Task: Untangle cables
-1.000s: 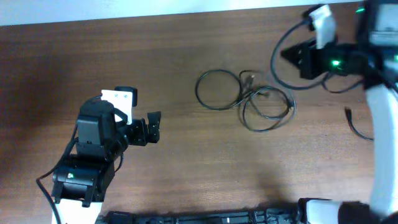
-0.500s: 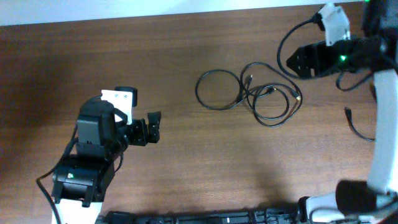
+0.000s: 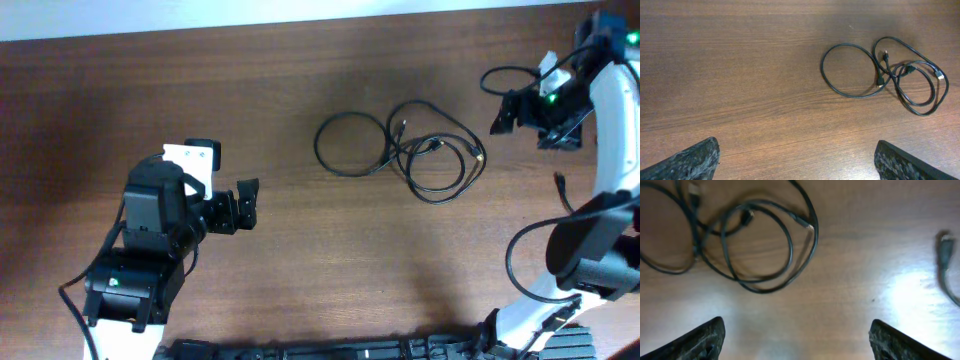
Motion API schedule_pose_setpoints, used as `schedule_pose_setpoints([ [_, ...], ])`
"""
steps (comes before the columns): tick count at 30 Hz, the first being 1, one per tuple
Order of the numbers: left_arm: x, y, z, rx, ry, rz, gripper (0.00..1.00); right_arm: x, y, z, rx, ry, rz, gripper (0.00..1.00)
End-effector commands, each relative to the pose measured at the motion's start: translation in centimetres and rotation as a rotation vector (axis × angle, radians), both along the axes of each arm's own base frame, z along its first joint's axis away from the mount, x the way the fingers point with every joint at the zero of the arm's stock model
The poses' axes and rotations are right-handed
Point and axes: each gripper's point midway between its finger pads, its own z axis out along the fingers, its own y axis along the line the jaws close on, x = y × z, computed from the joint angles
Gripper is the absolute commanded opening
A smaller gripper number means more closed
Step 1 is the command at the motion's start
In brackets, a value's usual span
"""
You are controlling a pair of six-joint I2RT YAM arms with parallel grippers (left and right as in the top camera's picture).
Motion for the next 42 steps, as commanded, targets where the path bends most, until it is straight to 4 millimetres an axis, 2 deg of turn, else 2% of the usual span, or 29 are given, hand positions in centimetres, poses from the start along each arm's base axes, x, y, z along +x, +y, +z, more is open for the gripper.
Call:
schedule_pose_setpoints([
  [1, 0.1, 0.1, 0.2, 0.015, -0.011, -0.005, 0.99, -1.6, 0.9, -4.8, 0.046, 0.069, -0.009, 0.92],
  [4, 0.1, 0.1, 0.2, 0.015, -0.011, -0.005, 0.99, -1.6, 2.9, -8.5, 0.156, 0.032, -0.014, 0.92],
  [5, 0.1, 0.1, 0.2, 0.015, -0.011, -0.005, 0.99, -1.6, 3.4, -9.3, 0.182, 0.02, -0.015, 0.92],
  [7, 0.1, 0.1, 0.2, 0.015, -0.011, -0.004, 0.99, -1.3, 3.7, -10.5, 0.199, -0.016, -0.012, 0.99],
  [9, 0.1, 0.1, 0.2, 0.015, -0.011, -0.005, 0.99, -0.9, 3.9, -11.9, 0.205, -0.06, -0.009, 0.99],
  [17, 0.1, 0.1, 0.2, 0.015, -0.011, -0.005, 0.99, -0.9, 4.3, -14.5, 0.212, -0.124, -0.001, 1.0],
  [19, 0.1, 0.1, 0.2, 0.015, -0.011, -0.005, 0.99, -0.5, 5.2, -14.9, 0.263, -0.176, 0.006, 0.96],
  [20, 0.1, 0.1, 0.2, 0.015, -0.011, -0.005, 0.99, -0.2, 5.8, -14.8, 0.298, -0.206, 0.012, 0.92],
  [21, 0.1, 0.1, 0.2, 0.015, -0.011, -0.004, 0.99, 0.2, 6.6, -14.7, 0.348, -0.247, 0.021, 0.82],
  [24, 0.1, 0.1, 0.2, 0.015, -0.011, -0.004, 0.99, 0.5, 8.2, -14.1, 0.452, -0.306, 0.037, 0.17],
  [25, 0.1, 0.1, 0.2, 0.015, -0.011, -0.005, 0.99, 0.8, 8.4, -13.8, 0.471, -0.326, 0.043, 0.04],
  [26, 0.1, 0.1, 0.2, 0.015, -0.011, -0.005, 0.99, 1.5, 9.0, -12.9, 0.521, -0.371, 0.058, 0.04],
  [27, 0.1, 0.1, 0.2, 0.015, -0.011, -0.005, 0.99, 2.4, 10.1, -11.0, 0.625, -0.444, 0.087, 0.04],
  [29, 0.1, 0.1, 0.2, 0.015, -0.011, -0.004, 0.99, 3.6, 10.0, -9.3, 0.655, -0.463, 0.054, 0.04],
  [31, 0.1, 0.1, 0.2, 0.015, -0.011, -0.005, 0.99, 4.8, 9.7, -6.4, 0.637, -0.524, 0.07, 0.04],
  [33, 0.1, 0.1, 0.2, 0.015, -0.011, -0.004, 0.99, 6.0, 9.3, 0.9, 0.585, -0.675, 0.136, 0.04],
  [35, 0.1, 0.1, 0.2, 0.015, -0.011, -0.005, 0.99, 6.1, 9.6, 10.1, 0.512, -0.877, 0.226, 0.04],
  [37, 0.1, 0.1, 0.2, 0.015, -0.011, -0.005, 0.99, 4.8, 11.3, 19.8, 0.433, -1.091, 0.337, 0.04],
  [38, 0.1, 0.1, 0.2, 0.015, -0.011, -0.005, 0.99, 3.3, 12.5, 25.5, 0.379, -1.222, 0.409, 0.04],
  [39, 0.1, 0.1, 0.2, 0.015, -0.011, -0.004, 0.99, 1.7, 13.6, 30.3, 0.336, -1.333, 0.466, 0.04],
  [40, 0.1, 0.1, 0.2, 0.015, -0.011, -0.005, 0.99, 0.2, 14.3, 34.1, 0.301, -1.423, 0.505, 0.04],
  [41, 0.1, 0.1, 0.2, 0.015, -0.011, -0.005, 0.99, -0.9, 14.5, 36.6, 0.29, -1.475, 0.512, 0.04],
  [42, 0.1, 0.1, 0.2, 0.015, -0.011, -0.005, 0.99, -1.8, 14.7, 38.2, 0.288, -1.507, 0.515, 0.04],
])
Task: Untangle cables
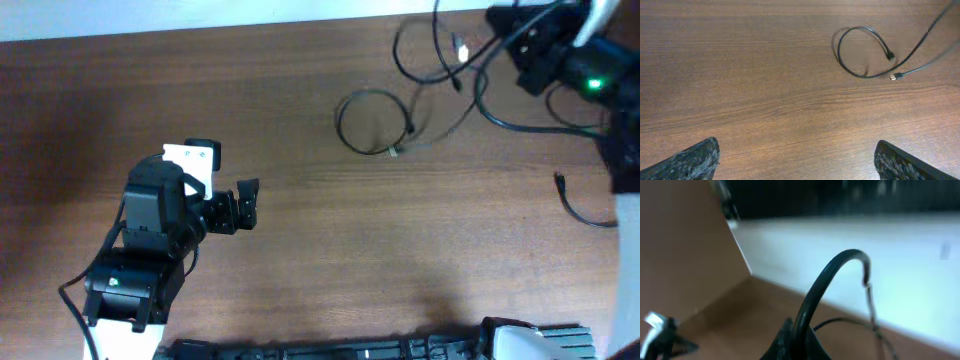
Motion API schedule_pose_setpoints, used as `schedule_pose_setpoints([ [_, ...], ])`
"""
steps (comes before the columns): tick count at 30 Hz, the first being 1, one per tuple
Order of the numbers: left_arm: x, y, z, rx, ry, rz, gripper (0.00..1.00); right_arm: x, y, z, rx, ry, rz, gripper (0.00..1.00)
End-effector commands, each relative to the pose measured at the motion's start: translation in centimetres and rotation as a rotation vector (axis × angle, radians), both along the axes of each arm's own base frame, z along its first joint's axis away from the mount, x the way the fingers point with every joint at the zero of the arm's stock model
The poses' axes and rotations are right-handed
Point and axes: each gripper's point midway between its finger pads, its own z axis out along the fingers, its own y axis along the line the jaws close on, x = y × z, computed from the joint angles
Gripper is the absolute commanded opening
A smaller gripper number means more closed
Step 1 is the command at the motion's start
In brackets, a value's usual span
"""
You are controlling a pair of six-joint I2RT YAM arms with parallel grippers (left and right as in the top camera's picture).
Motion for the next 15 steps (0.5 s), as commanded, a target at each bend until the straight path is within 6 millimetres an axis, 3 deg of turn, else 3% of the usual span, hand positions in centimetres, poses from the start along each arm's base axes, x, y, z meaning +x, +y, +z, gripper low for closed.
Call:
schedule_pose_setpoints([
  [1, 0.1, 0.1, 0.1, 0.015, -0.008, -0.005, 0.99, -2.5, 0.5, 4.7, -0.001, -0.105, -0.009, 0.04],
  [5, 0.1, 0.1, 0.1, 0.015, -0.008, -0.005, 0.99, -4.3, 0.9, 6.2, -0.015, -0.158, -0.008, 0.04],
  [8, 0.1, 0.1, 0.1, 0.015, -0.009, -0.004, 0.99, -3.6, 0.2, 4.5, -0.141, -0.18, -0.054, 0.04],
  [9, 0.1, 0.1, 0.1, 0.015, -0.009, -0.005, 0.99, -2.3, -1.8, 3.0, -0.195, -0.132, -0.178, 0.04],
  [11, 0.1, 0.1, 0.1, 0.015, -0.009, -0.005, 0.99, 0.0, -7.1, -2.5, -0.377, 0.06, -0.448, 0.04],
  [12, 0.1, 0.1, 0.1, 0.015, -0.009, -0.005, 0.99, 0.6, -10.2, -4.6, -0.442, 0.157, -0.594, 0.04],
  [13, 0.1, 0.1, 0.1, 0.015, -0.008, -0.005, 0.99, 0.6, -14.5, -6.4, -0.554, 0.254, -0.799, 0.04],
  [15, 0.1, 0.1, 0.1, 0.015, -0.009, -0.004, 0.99, -1.6, -21.4, -6.5, -0.721, 0.355, -1.193, 0.04],
])
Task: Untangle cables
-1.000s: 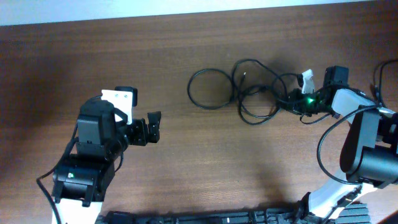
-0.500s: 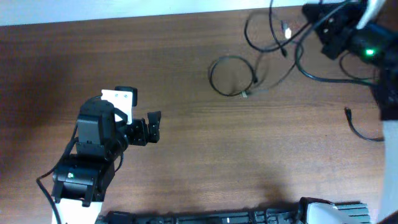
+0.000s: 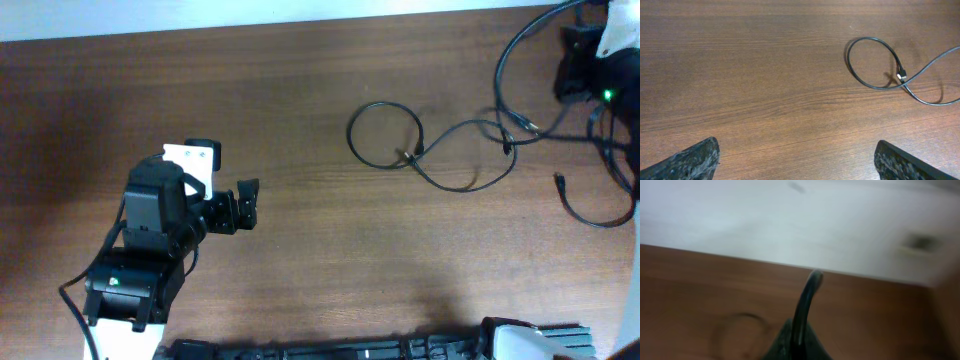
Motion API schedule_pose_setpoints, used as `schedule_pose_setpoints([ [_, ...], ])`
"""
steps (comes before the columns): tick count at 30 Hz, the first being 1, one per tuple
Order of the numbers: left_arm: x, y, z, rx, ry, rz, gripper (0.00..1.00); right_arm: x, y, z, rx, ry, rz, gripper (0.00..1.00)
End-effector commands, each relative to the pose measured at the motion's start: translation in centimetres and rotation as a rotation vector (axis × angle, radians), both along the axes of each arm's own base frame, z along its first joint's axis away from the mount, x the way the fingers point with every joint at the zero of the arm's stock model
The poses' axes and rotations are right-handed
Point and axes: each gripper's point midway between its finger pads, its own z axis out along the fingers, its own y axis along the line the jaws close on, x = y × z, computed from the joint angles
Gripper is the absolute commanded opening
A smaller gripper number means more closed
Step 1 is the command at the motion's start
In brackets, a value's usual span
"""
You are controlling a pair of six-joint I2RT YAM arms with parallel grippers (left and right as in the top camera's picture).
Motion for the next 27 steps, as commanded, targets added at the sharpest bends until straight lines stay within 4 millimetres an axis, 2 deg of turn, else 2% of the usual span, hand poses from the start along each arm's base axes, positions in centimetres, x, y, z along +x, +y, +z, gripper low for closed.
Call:
schedule_pose_setpoints([
  [1, 0.1, 0.1, 0.1, 0.015, -0.01, -0.004, 0.99, -4.6, -10.7, 2.3, -0.347, 0.041, -0.618, 0.04],
  [2, 0.1, 0.1, 0.1, 0.015, -0.01, -0.005, 0.99, -6.0, -11.9, 4.3, -0.387, -0.013, -0.734, 0.04],
  [3, 0.1, 0.1, 0.1, 0.015, -0.01, -0.005, 0.99, -6.7, -12.4, 5.5, -0.395, -0.059, -0.786, 0.04],
  [4, 0.1, 0.1, 0.1, 0.015, -0.01, -0.005, 0.99, -8.0, -12.5, 8.3, -0.382, -0.176, -0.842, 0.04],
  [6, 0.1, 0.1, 0.2, 0.015, -0.01, -0.004, 0.99, -10.4, -11.7, 13.1, -0.325, -0.398, -0.854, 0.04],
  [7, 0.1, 0.1, 0.1, 0.015, -0.01, -0.005, 0.99, -10.8, -10.7, 14.4, -0.298, -0.463, -0.79, 0.04],
  [8, 0.1, 0.1, 0.1, 0.015, -0.01, -0.004, 0.99, -10.3, -9.1, 15.0, -0.269, -0.497, -0.664, 0.04],
  [9, 0.1, 0.1, 0.1, 0.015, -0.01, -0.005, 0.99, -9.4, -7.2, 14.6, -0.246, -0.483, -0.525, 0.04],
  [10, 0.1, 0.1, 0.2, 0.015, -0.01, -0.005, 0.99, -8.1, -6.0, 12.2, -0.231, -0.393, -0.429, 0.04],
  [12, 0.1, 0.1, 0.1, 0.015, -0.01, -0.005, 0.99, -5.2, -8.3, 6.3, -0.323, -0.129, -0.477, 0.04],
  [13, 0.1, 0.1, 0.1, 0.015, -0.01, -0.004, 0.99, -3.9, -9.1, 4.1, -0.347, -0.042, -0.5, 0.04],
  [16, 0.1, 0.1, 0.1, 0.015, -0.01, -0.005, 0.99, -0.7, -13.4, -4.4, -0.496, 0.314, -0.666, 0.04],
  [19, 0.1, 0.1, 0.1, 0.015, -0.01, -0.004, 0.99, -0.3, -15.9, -6.8, -0.549, 0.395, -0.815, 0.04],
  [21, 0.1, 0.1, 0.1, 0.015, -0.01, -0.004, 0.99, -1.6, -18.1, -7.0, -0.432, 0.318, -0.962, 0.04],
  [22, 0.1, 0.1, 0.1, 0.015, -0.01, -0.004, 0.99, -2.1, -19.1, -7.4, -0.387, 0.31, -0.985, 0.04],
  [25, 0.1, 0.1, 0.1, 0.015, -0.01, -0.004, 0.99, -2.0, -20.8, -9.3, -0.227, 0.307, -0.921, 0.04],
  [27, 0.1, 0.1, 0.1, 0.015, -0.01, -0.005, 0.99, -1.8, -22.0, -9.2, -0.128, 0.234, -0.941, 0.04],
])
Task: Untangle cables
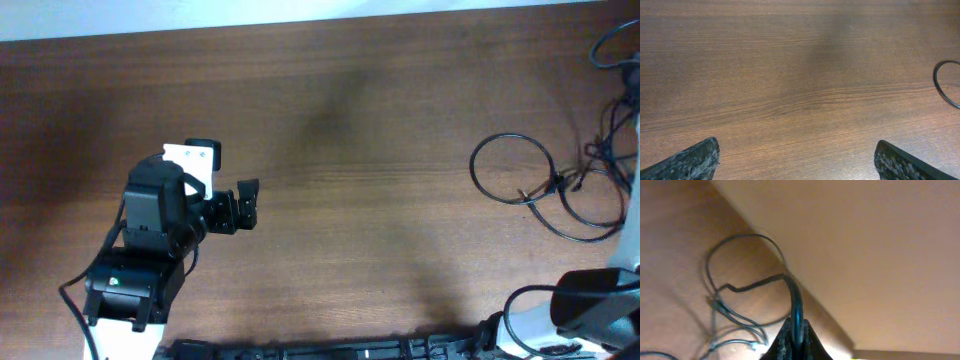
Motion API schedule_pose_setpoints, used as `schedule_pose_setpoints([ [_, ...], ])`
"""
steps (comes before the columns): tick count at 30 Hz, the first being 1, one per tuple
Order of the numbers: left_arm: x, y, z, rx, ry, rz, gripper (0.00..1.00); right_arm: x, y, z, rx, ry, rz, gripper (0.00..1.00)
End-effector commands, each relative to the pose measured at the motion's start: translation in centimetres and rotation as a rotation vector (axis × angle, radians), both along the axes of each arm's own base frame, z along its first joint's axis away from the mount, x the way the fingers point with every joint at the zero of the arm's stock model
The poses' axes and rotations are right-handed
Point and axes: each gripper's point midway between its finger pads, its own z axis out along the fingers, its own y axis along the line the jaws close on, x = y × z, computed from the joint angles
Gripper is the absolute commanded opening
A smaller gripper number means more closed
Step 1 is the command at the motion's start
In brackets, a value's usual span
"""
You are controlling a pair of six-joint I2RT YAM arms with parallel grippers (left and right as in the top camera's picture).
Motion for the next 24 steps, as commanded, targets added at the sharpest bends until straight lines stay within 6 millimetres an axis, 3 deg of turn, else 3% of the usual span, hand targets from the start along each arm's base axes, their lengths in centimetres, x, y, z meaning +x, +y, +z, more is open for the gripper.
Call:
schedule_pose_setpoints([
  [1, 0.1, 0.1, 0.2, 0.015, -0.011, -0.005, 0.99, 1.5, -0.9, 0.3, 0.102, -0.19, 0.033, 0.04],
  [5, 0.1, 0.1, 0.2, 0.015, -0.011, -0.005, 0.99, 8.0, 1.7, 1.5, 0.216, -0.385, 0.326, 0.04],
  [7, 0.1, 0.1, 0.2, 0.015, -0.011, -0.005, 0.99, 9.8, 1.8, -1.8, 0.246, -0.286, 0.404, 0.04],
  [11, 0.1, 0.1, 0.2, 0.015, -0.011, -0.004, 0.99, 11.9, 0.7, -9.7, 0.333, -0.134, 0.397, 0.04],
  [14, 0.1, 0.1, 0.2, 0.015, -0.011, -0.004, 0.99, 13.3, 0.0, -11.0, 0.32, -0.149, 0.4, 0.04],
  [17, 0.1, 0.1, 0.2, 0.015, -0.011, -0.004, 0.99, 14.4, -2.2, -8.3, 0.197, -0.237, 0.368, 0.04],
  [20, 0.1, 0.1, 0.2, 0.015, -0.011, -0.004, 0.99, 15.6, -4.3, -4.1, 0.047, -0.37, 0.349, 0.04],
  [24, 0.1, 0.1, 0.2, 0.015, -0.011, -0.004, 0.99, 18.3, -3.9, 4.8, -0.178, -0.644, 0.474, 0.04],
])
